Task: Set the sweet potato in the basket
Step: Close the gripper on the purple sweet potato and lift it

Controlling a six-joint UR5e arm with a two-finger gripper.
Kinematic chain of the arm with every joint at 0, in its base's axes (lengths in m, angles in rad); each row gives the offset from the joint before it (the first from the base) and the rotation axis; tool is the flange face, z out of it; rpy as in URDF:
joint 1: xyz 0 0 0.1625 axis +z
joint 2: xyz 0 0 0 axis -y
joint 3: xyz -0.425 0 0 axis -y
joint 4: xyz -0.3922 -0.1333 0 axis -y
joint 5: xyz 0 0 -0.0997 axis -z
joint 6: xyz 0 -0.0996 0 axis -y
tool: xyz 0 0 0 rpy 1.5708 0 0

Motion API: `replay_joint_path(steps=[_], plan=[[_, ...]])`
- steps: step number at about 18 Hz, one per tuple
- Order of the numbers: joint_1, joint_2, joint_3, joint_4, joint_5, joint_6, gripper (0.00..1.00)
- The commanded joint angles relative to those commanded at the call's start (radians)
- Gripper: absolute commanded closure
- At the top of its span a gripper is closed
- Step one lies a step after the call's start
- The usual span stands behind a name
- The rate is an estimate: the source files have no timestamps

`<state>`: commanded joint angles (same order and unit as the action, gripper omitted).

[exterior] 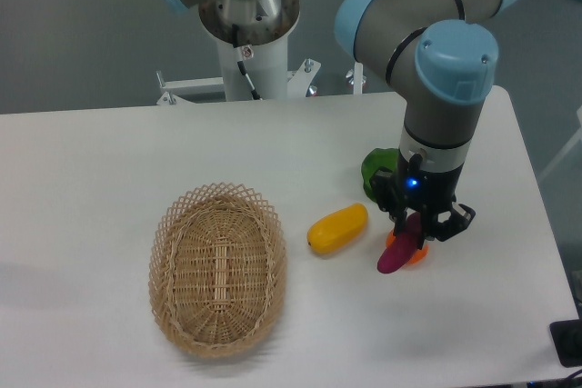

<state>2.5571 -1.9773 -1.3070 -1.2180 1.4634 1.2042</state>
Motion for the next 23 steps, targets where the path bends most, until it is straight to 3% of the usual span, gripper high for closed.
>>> replay_joint_path(steps=[18, 23], plan=[[-0.012, -0.002, -0.023, -0.002, 0.003, -0.008, 0.71], [-0.055, 0.028, -0.069, 0.0, 0.003, -0.067, 0.71]])
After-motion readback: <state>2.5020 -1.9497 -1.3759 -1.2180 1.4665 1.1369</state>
